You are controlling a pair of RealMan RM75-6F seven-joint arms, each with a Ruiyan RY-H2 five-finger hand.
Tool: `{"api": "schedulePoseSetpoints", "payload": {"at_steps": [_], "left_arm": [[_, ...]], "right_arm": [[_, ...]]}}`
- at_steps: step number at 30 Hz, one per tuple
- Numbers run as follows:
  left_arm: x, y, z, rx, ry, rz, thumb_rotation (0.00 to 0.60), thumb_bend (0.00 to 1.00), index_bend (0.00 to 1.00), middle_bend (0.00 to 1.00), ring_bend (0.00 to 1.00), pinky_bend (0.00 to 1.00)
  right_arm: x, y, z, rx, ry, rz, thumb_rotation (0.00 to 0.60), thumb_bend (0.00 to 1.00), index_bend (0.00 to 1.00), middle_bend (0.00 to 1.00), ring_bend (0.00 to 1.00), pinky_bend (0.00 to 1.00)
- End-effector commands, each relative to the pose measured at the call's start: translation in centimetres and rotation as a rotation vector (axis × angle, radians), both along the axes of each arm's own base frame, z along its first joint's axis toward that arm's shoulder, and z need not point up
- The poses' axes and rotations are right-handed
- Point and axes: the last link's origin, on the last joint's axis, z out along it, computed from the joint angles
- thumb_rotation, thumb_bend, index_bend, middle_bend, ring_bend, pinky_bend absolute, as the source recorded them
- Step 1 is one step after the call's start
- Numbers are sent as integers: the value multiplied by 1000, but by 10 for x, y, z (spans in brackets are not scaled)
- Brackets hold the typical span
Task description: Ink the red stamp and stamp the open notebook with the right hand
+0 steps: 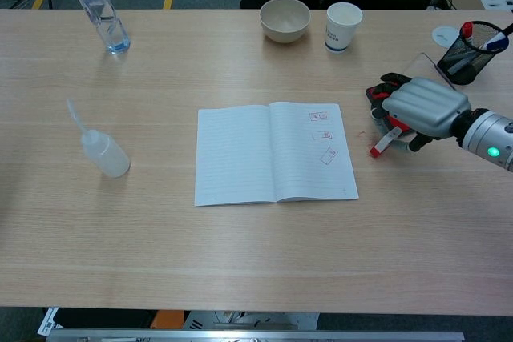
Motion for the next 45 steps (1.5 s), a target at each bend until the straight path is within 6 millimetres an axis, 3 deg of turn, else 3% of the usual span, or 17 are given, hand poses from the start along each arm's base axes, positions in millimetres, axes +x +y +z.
{"api": "schedulePoseSetpoints", "payload": {"at_steps": [1, 29, 45], "left_arm": [[0, 0, 0, 1, 0, 0, 600, 340, 177, 128, 101, 86], [0, 1, 1, -5, 4, 3, 600, 340, 177, 127, 101, 86], [1, 1, 0, -9, 6, -2, 600, 340, 177, 124, 101, 86]], "right_arm": [[0, 0, -4, 6, -6, -4, 600, 324, 638, 367, 136, 32], [-2, -5, -6, 0, -18, -20, 600, 292, 488, 343, 136, 32], [-1, -1, 2, -3, -23, -3, 600, 292, 416, 322, 125, 32]]}}
